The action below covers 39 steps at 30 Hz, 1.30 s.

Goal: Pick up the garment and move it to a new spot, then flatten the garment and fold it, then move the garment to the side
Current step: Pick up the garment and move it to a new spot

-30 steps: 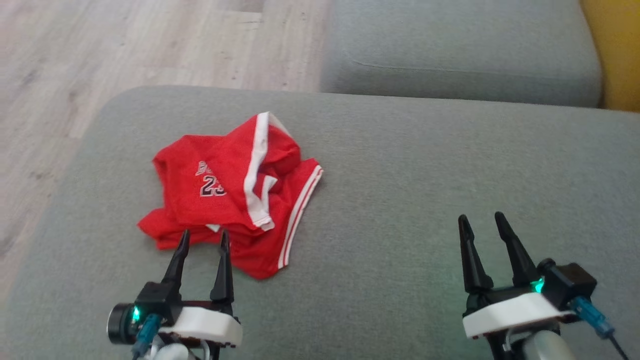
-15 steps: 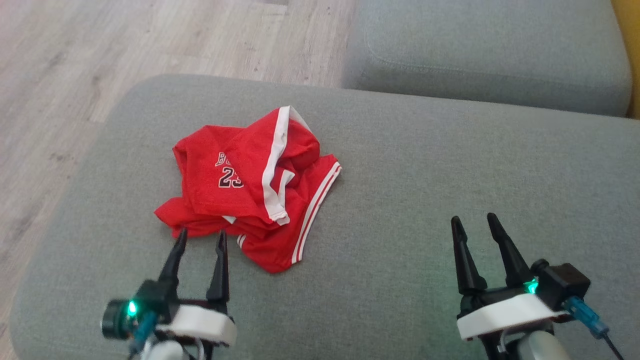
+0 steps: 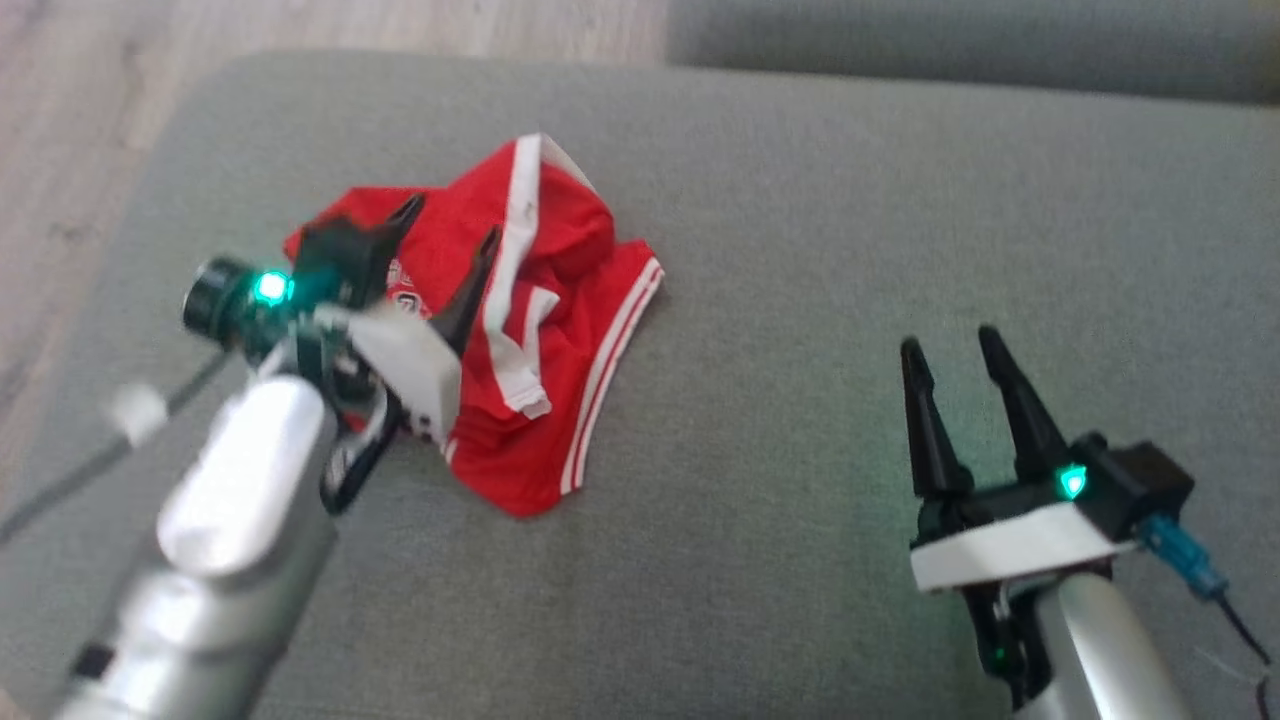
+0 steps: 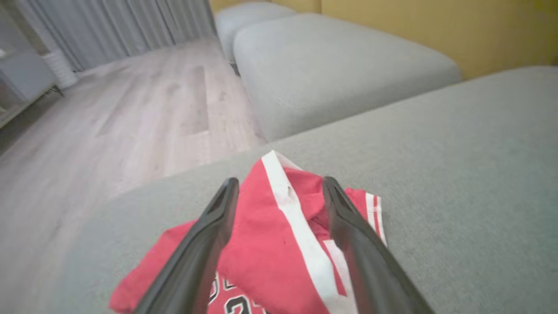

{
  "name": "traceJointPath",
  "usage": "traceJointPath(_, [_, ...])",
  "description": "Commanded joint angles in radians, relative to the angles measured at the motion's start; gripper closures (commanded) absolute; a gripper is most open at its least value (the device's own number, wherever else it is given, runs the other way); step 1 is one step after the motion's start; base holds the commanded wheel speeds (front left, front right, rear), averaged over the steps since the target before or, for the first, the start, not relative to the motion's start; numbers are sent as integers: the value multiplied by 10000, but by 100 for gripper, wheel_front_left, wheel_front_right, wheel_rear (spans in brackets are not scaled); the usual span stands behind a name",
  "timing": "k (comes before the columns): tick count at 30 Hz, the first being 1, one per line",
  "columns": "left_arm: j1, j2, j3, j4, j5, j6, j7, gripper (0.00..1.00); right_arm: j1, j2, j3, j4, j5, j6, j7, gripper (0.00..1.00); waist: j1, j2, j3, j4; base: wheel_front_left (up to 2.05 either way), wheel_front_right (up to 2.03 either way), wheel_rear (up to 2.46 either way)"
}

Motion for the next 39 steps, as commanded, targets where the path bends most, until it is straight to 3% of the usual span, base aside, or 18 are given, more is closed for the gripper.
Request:
traceJointPath(1, [-717,549,-176,-220,-588,10,498,0,-346,-77,227,-341,0,-7,-107,0,-2,0,455,-314,0,0,0])
traceJointPath(5, [-1605,1474,-1410,-5,-1616,7,1566,0,-603,-77,291,-345,110,-7,-107,0,-2,0,768,-620,0,0,0])
traceJointPath(9, [-2094,2043,-2246,376,-2418,6,2128,0,-751,-77,324,-334,205,-7,-107,0,-2,0,916,-864,0,0,0])
traceJointPath(20, [-2608,2396,-3163,1489,-3228,5,2182,0,-868,-77,307,-337,292,-7,-107,0,-2,0,1013,-1169,0,0,0])
traceJointPath(22, [-2691,2370,-3205,1692,-3220,5,2068,96,-865,-77,278,-336,283,-7,-107,0,-2,0,1015,-1176,0,0,0])
traceJointPath(23, [-2735,2345,-3199,1774,-3222,5,1988,100,-861,-77,267,-332,278,-7,-107,0,-2,0,1008,-1177,0,0,0])
traceJointPath(30, [-2857,2133,-2770,1821,-3231,360,496,100,-752,-77,175,-191,271,-7,-107,0,-2,0,629,-1140,0,0,0])
traceJointPath(39, [-2661,2021,-1786,221,-3485,896,-2066,100,-487,-77,-173,-103,253,-7,-107,0,-2,0,-114,-1004,0,0,0])
